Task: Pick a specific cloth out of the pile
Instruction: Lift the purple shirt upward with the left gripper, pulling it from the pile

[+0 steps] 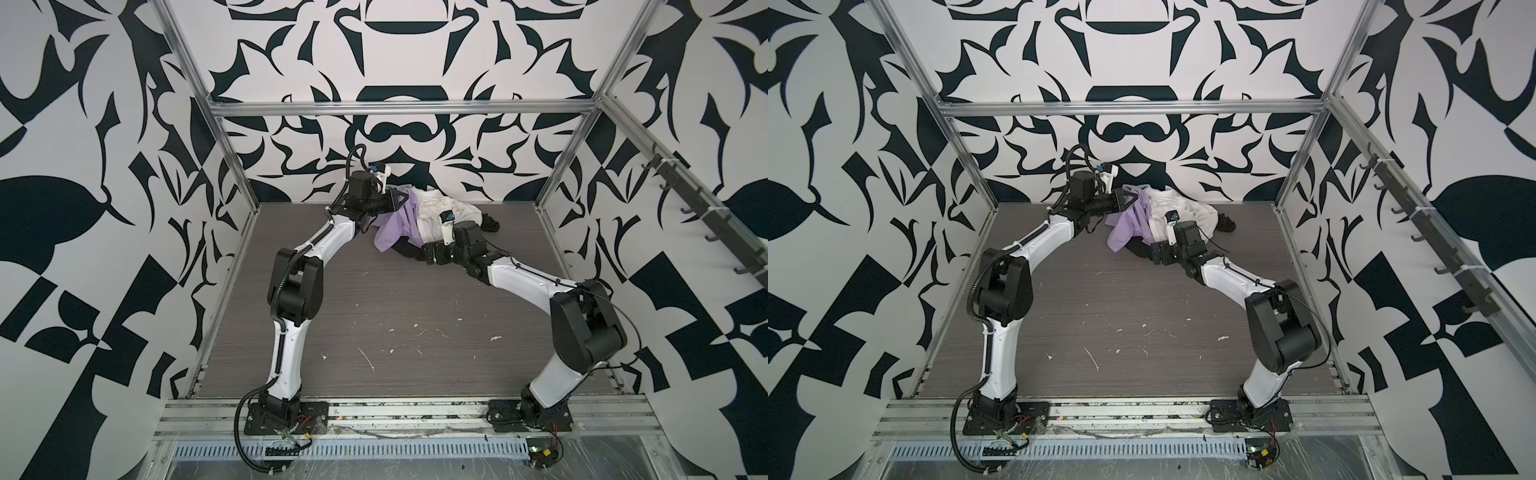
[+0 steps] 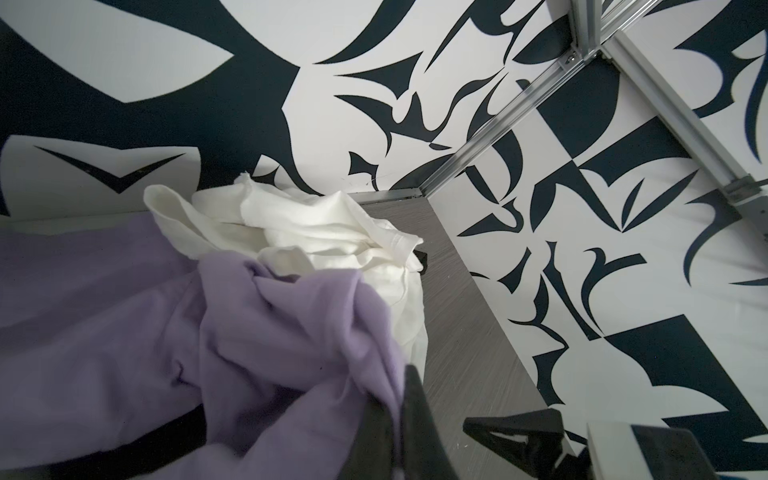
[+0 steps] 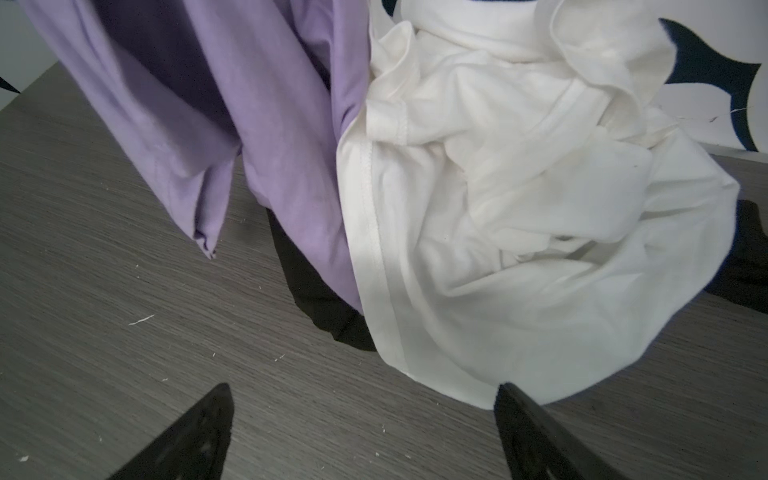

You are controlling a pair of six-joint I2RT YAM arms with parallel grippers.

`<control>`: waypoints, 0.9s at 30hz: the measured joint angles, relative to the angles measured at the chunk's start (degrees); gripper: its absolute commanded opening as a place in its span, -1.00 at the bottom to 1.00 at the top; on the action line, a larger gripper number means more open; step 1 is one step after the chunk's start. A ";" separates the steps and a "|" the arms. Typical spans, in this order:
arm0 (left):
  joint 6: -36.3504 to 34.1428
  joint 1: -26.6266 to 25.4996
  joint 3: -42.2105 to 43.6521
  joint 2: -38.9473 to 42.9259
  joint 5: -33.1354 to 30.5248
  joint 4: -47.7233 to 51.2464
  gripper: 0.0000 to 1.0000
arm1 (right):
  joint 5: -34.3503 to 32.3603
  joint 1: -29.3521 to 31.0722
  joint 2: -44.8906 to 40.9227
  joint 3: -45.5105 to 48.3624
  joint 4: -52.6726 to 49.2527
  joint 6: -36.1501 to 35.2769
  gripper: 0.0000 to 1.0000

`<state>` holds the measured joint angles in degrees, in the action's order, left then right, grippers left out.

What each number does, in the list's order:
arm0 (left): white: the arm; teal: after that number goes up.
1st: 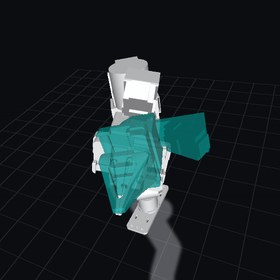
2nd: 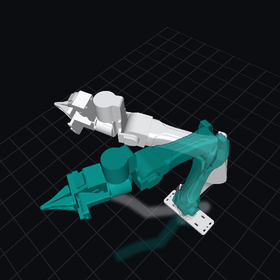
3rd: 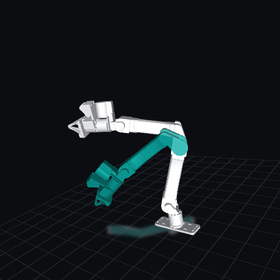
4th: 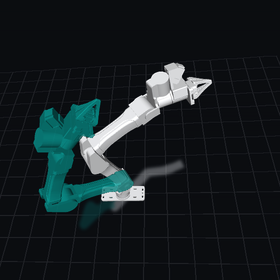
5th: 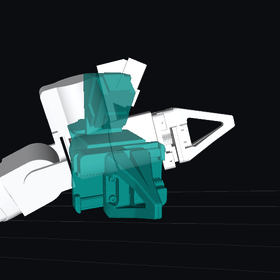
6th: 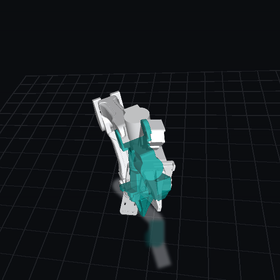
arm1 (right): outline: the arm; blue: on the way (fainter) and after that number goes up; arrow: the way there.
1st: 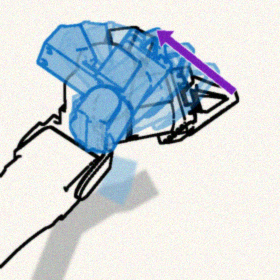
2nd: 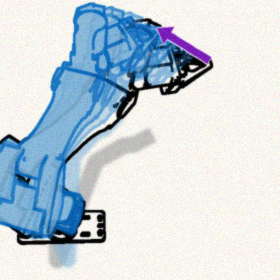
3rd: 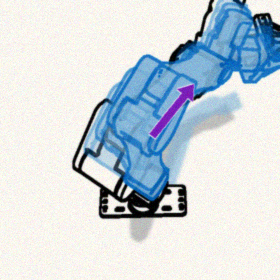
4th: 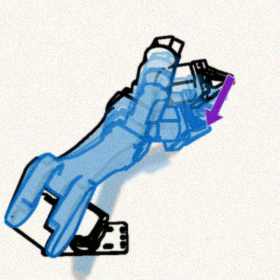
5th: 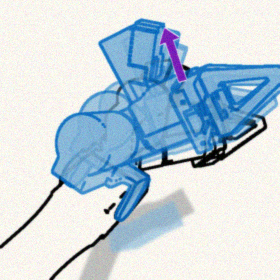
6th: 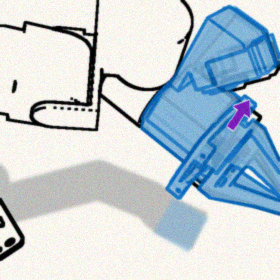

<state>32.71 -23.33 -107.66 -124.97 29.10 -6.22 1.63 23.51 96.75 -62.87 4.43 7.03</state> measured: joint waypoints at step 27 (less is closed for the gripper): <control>5.99 -1.44 2.16 9.57 3.30 -8.94 -1.00 | 0.48 -1.38 -2.97 2.95 2.89 0.52 1.00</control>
<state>38.70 -24.77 -105.49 -115.39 32.40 -15.16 2.11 22.13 93.78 -59.92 7.31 7.55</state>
